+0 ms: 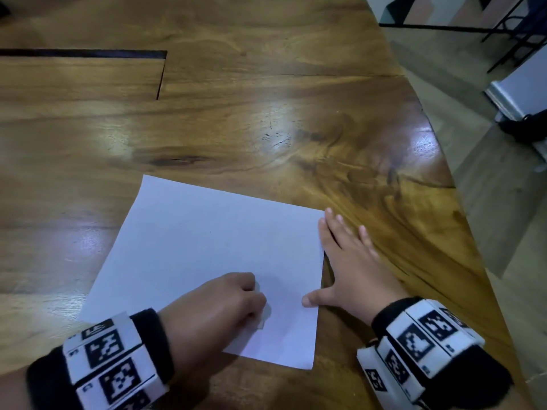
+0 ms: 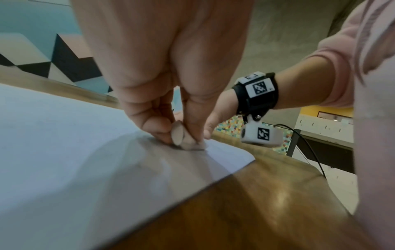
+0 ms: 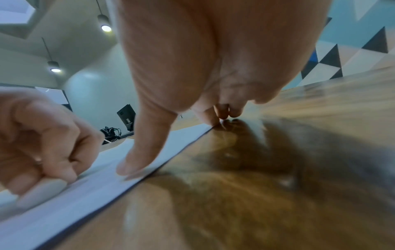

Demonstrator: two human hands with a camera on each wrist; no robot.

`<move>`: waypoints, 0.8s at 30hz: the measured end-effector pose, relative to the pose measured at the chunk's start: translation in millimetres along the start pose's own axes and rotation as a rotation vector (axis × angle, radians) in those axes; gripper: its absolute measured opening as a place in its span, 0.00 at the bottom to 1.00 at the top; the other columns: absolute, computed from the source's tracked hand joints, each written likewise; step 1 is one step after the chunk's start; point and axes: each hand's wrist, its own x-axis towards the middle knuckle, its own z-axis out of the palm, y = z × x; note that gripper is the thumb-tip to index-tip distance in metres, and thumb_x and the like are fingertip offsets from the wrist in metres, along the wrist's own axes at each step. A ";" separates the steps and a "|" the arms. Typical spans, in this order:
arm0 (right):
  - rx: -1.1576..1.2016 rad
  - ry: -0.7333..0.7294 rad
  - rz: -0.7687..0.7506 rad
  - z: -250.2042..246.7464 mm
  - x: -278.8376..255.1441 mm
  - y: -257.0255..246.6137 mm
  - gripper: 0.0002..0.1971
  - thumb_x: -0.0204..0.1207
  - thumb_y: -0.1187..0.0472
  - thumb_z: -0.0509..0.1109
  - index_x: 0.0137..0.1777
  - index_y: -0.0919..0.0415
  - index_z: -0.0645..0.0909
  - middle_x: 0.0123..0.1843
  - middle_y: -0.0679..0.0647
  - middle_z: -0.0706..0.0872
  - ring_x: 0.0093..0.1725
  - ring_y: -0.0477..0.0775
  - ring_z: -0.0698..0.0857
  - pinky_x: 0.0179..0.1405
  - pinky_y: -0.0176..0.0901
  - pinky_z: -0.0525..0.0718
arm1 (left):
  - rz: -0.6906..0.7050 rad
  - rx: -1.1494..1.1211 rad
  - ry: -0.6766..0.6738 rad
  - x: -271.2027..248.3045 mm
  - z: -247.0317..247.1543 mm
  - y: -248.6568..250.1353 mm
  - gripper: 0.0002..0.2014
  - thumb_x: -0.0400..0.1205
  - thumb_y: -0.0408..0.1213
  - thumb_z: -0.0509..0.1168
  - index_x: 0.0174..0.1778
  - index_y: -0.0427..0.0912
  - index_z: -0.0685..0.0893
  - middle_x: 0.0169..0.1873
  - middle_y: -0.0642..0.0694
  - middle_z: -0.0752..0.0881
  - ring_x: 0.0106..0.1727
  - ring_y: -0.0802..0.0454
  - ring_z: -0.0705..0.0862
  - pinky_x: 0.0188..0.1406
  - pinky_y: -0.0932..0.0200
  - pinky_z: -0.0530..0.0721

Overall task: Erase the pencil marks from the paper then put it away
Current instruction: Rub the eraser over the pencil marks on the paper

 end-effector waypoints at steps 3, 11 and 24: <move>-0.010 0.000 -0.025 3.2 -3.7 -1.5 0.65 0.61 0.31 0.73 0.81 0.57 0.28 0.78 0.45 0.20 0.76 0.40 0.24 0.76 0.45 0.25 | -0.003 0.037 -0.064 6.1 -8.4 1.2 0.04 0.75 0.34 0.61 0.37 0.47 0.80 0.39 0.55 0.77 0.39 0.58 0.79 0.39 0.56 0.81; -0.102 -0.015 -0.003 0.3 -1.7 -7.3 0.66 0.62 0.30 0.71 0.81 0.62 0.29 0.82 0.52 0.24 0.80 0.47 0.27 0.79 0.50 0.28 | -0.073 0.117 0.172 108.7 -73.8 9.2 0.06 0.71 0.31 0.69 0.42 0.40 0.87 0.41 0.43 0.88 0.38 0.51 0.76 0.33 0.63 0.68; -0.153 -0.022 0.006 -0.4 -2.6 -6.7 0.66 0.61 0.28 0.69 0.81 0.62 0.29 0.82 0.53 0.25 0.80 0.49 0.26 0.77 0.59 0.26 | 0.020 0.087 -0.058 79.6 -47.8 1.7 0.01 0.72 0.33 0.69 0.37 0.42 0.85 0.36 0.46 0.85 0.39 0.51 0.79 0.39 0.61 0.75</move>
